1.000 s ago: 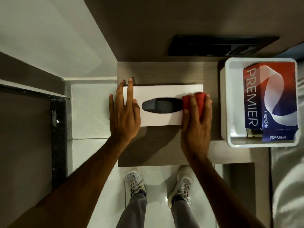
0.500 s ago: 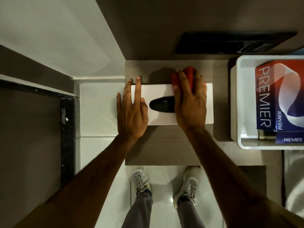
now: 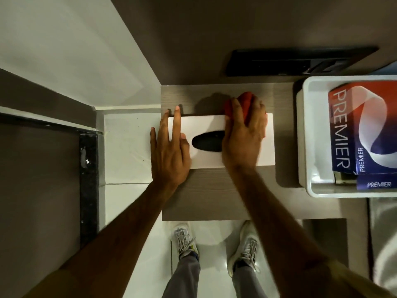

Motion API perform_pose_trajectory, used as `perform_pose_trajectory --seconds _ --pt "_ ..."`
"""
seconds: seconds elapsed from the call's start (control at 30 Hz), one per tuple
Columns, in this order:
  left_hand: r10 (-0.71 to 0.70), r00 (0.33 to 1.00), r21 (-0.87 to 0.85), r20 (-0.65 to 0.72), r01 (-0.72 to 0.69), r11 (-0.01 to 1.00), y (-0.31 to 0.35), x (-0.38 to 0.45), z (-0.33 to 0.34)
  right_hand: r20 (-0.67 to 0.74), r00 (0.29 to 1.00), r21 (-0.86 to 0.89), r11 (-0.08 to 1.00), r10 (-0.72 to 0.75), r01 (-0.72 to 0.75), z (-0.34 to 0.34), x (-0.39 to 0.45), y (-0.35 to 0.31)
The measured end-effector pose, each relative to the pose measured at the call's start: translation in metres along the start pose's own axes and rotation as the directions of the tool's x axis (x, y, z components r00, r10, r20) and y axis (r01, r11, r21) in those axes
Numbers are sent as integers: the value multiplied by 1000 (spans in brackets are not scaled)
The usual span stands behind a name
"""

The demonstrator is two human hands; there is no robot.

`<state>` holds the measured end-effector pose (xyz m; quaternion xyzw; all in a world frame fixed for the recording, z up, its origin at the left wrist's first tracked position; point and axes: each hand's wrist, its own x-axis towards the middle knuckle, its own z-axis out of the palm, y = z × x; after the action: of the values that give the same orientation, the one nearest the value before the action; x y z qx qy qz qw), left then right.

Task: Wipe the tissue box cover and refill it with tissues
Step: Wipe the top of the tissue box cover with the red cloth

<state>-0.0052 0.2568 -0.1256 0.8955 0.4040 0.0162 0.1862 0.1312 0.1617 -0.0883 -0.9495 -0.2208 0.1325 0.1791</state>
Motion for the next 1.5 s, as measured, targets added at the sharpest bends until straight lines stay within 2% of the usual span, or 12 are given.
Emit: perform_pose_trajectory --seconds 0.07,0.17,0.27,0.47,0.6,0.73,0.8,0.87,0.97,1.2,1.37,1.5 --pt "18 1000 48 0 -18 999 -2 -1 3 30 999 37 999 -31 29 12 -8 -28" --pt "61 998 107 33 -65 992 -7 -3 5 147 941 1 951 -306 309 25 -21 -49" --pt "118 991 125 -69 -109 986 -7 -8 5 176 895 -12 908 -411 419 18 -9 -26" --pt "-3 1000 19 9 3 1000 3 0 -3 0 1000 45 999 -23 23 18 -18 -25" --pt "89 989 108 116 -102 989 -5 -3 -1 135 944 26 953 -302 301 30 -29 -51" --pt "60 998 52 -20 -59 997 -2 -4 3 205 880 7 900 -428 436 5 -6 -9" --pt "15 1000 15 -19 -14 1000 2 -2 1 144 925 -16 934 -351 357 -12 0 22" --pt "11 1000 18 -15 -11 1000 3 0 2 97 987 32 992 -127 125 -24 -10 43" --pt "6 1000 26 -5 -6 1000 3 0 1 52 998 71 996 42 -46 -15 -46 36" --pt "31 1000 49 4 -31 998 2 -3 2 143 968 91 976 -207 196 8 -115 24" --pt "21 1000 50 -9 -20 999 4 -4 -2 399 835 183 925 -378 332 -47 -124 71" --pt "-58 997 18 -46 59 998 9 -6 -6 81 992 244 967 -101 78 -114 -111 112"
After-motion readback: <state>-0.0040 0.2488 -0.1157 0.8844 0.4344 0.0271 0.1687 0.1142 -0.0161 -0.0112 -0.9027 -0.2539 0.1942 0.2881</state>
